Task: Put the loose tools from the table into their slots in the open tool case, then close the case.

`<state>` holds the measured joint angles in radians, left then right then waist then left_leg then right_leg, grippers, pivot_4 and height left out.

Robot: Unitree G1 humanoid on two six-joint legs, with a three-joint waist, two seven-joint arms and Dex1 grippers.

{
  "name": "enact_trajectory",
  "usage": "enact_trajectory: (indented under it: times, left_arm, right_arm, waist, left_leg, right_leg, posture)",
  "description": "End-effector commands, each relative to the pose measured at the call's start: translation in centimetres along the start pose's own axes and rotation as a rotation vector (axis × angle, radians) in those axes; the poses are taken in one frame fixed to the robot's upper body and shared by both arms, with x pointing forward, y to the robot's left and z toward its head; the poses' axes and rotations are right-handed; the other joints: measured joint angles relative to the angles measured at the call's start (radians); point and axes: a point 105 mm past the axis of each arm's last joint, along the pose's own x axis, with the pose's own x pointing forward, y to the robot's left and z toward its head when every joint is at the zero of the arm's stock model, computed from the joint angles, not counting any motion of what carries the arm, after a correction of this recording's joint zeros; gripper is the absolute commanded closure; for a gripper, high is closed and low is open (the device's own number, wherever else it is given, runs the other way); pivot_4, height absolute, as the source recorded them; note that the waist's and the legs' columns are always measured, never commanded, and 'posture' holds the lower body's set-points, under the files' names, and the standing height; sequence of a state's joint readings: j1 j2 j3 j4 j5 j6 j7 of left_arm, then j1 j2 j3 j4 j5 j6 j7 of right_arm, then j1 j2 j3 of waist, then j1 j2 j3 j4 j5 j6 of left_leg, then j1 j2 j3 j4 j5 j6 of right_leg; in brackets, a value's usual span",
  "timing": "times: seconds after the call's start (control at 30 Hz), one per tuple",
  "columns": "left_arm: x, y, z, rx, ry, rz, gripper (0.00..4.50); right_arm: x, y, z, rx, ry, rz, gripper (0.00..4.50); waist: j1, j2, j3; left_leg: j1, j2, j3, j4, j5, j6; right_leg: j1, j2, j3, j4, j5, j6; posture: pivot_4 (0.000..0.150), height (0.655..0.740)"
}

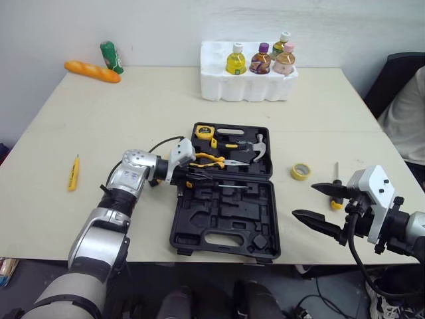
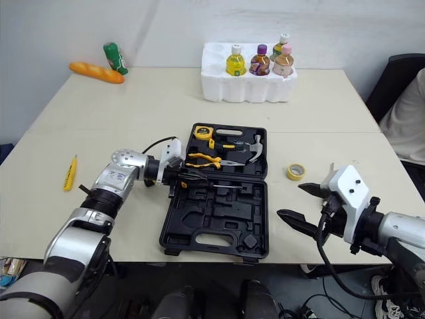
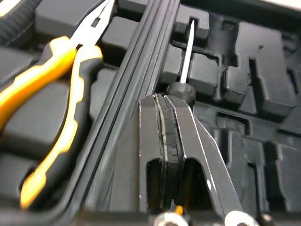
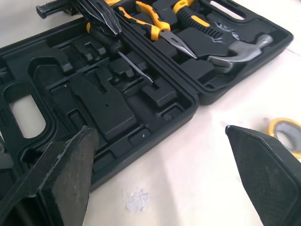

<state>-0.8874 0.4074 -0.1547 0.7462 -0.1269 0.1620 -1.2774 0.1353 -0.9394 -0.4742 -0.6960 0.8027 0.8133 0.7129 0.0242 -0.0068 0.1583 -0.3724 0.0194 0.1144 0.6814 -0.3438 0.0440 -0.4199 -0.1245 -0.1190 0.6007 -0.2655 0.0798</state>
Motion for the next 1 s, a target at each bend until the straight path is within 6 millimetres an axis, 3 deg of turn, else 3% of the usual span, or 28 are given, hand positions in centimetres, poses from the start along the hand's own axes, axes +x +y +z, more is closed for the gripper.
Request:
enact_trajectory:
  times: [0.03, 0.53, 0.8, 1.0]
  left_arm:
    - [-0.6, -0.5, 2.3, -0.024, -0.095, -0.047, 4.42]
    - [0.3, -1.9, 2.8, -0.001, -0.094, -0.114, 4.42]
    - [2.4, -1.9, 0.4, 0.061, 0.039, -0.087, 4.42]
    - [2.8, -1.6, 0.1, 0.065, 0.049, -0.081, 4.42]
  right_arm:
    - [0.0, -0.1, 0.4, -0.026, -0.002, 0.009, 0.0]
    - [0.0, -0.3, 0.5, -0.04, -0.004, -0.001, 0.0]
    - [-0.2, -0.1, 0.3, -0.036, -0.001, -0.01, 0.0]
    - [-0.4, 0.0, 0.1, -0.024, -0.001, -0.021, 0.0]
  waist:
    - [0.001, -0.003, 0.006]
    - [0.002, -0.005, 0.017]
    - [0.004, -0.005, 0.018]
    - [0.004, -0.005, 0.018]
  left_leg:
    - [-0.001, 0.0, 0.0, 0.0, 0.0, 0.0]
    - [-0.004, -0.003, 0.001, 0.001, 0.0, 0.003]
    - [-0.004, -0.003, 0.0, 0.001, 0.0, 0.003]
    - [-0.001, -0.003, 0.0, 0.001, 0.0, 0.004]
  right_leg:
    - [0.0, 0.0, 0.0, 0.0, 0.0, 0.0]
    - [0.0, 0.0, -0.002, -0.005, 0.002, 0.004]
    - [0.0, 0.0, -0.002, -0.005, 0.003, 0.005]
    - [0.003, -0.001, -0.002, -0.005, 0.003, 0.006]
  posture:
    - [0.15, 0.7367]
    - [0.15, 0.7367]
    - [0.15, 0.7367]
    - [0.15, 0.7367]
